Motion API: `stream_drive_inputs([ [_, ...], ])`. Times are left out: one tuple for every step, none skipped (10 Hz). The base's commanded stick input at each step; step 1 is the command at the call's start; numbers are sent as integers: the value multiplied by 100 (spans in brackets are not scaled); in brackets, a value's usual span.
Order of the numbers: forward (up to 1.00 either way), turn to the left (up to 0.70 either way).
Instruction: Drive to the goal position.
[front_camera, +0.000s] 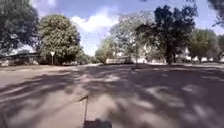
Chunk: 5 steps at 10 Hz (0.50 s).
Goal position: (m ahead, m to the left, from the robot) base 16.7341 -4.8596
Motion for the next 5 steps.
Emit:
stream_drive_inputs([
  [100, 0],
  [100, 0],
  [100, 0],
  [100, 0],
  [100, 0],
])
